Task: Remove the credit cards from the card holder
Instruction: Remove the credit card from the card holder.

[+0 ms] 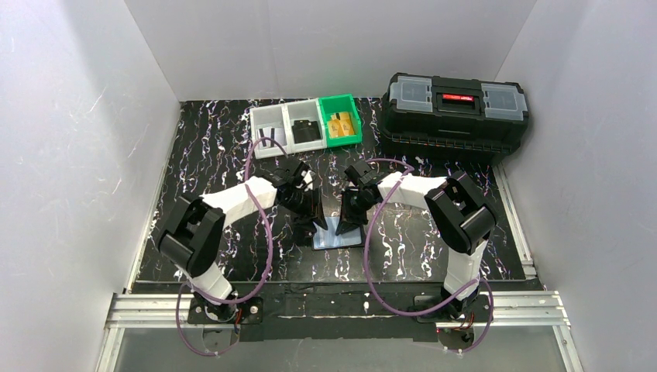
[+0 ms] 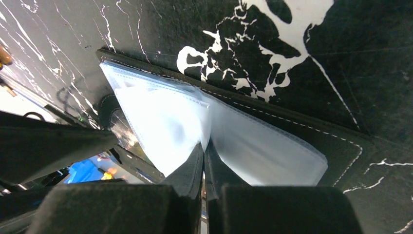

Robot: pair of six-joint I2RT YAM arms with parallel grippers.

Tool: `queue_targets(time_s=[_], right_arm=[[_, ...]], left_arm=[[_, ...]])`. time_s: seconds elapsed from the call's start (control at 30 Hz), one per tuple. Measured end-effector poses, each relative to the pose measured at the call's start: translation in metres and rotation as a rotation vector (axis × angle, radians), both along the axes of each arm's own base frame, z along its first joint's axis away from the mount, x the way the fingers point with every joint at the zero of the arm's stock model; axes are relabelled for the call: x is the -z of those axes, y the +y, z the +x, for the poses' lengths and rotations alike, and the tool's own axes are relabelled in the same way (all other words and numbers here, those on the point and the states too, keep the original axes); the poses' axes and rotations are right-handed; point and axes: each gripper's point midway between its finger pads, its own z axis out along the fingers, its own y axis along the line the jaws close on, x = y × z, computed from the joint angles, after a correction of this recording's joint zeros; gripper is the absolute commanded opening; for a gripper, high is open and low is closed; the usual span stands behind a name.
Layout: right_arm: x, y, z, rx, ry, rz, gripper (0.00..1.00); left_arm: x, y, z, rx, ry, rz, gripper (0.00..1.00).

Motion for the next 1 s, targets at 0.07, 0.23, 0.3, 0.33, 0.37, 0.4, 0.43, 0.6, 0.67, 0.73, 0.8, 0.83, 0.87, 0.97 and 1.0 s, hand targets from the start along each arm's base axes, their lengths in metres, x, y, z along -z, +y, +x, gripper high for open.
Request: queue_targets(time_s=[0.07,0.23,0.3,0.33,0.37,0.4,0.43,0.6,0.67,0.73,0.8,0.83,0.87,0.97,1.0], right_arm=[[0.000,0.000,0.000,0.001,0.007,0.013,0.04],[0.000,0.000,0.000,0.001,0.014,0.032,0.04],[0.000,0.000,0.000,0.002,0.014,0.033,0.04],[0.000,0.000,0.000,0.002,0.015,0.034,0.04],[0.000,0.000,0.000,0.002,0.016,0.034,0.04],[0.000,0.000,0.000,0.002,0.016,0.035,0.05],[0.000,0.000,0.000,0.002,0.016,0.036,0.05],[-0.001,0.000,0.000,0.003,0.019,0.041,0.25],[-0.002,0.001,0.000,0.004,0.020,0.046,0.38],[-0.006,0.002,0.001,0.004,0.014,0.058,0.48],[-0.011,0.001,0.002,0.004,-0.001,0.057,0.54],[-0.015,-0.001,0.002,0.006,-0.008,0.052,0.56],[-0.019,-0.005,0.003,0.013,-0.016,0.049,0.58],[-0.036,-0.016,0.013,0.048,-0.048,0.056,0.62],[-0.043,-0.019,0.016,0.060,-0.060,0.060,0.63]], left_arm=[[0.006,-0.004,-0.002,0.012,0.015,0.002,0.40],[0.020,-0.015,-0.002,0.039,0.038,0.002,0.40],[0.023,-0.019,-0.003,0.048,0.048,-0.001,0.38],[0.023,-0.021,-0.003,0.049,0.050,-0.006,0.36],[0.023,-0.022,-0.002,0.052,0.048,-0.011,0.32],[0.023,-0.024,-0.001,0.053,0.043,-0.015,0.28],[0.024,-0.025,-0.001,0.055,0.042,-0.017,0.25],[0.028,-0.029,-0.002,0.056,0.050,-0.021,0.00],[0.029,-0.029,-0.002,0.056,0.050,-0.020,0.00],[0.029,-0.029,-0.001,0.053,0.049,-0.017,0.00],[0.030,-0.028,-0.001,0.047,0.049,-0.011,0.00],[0.030,-0.028,0.000,0.045,0.048,-0.011,0.00],[0.030,-0.028,0.000,0.044,0.047,-0.010,0.00],[0.030,-0.029,0.000,0.044,0.047,-0.010,0.00],[0.030,-0.029,0.000,0.044,0.047,-0.010,0.05]])
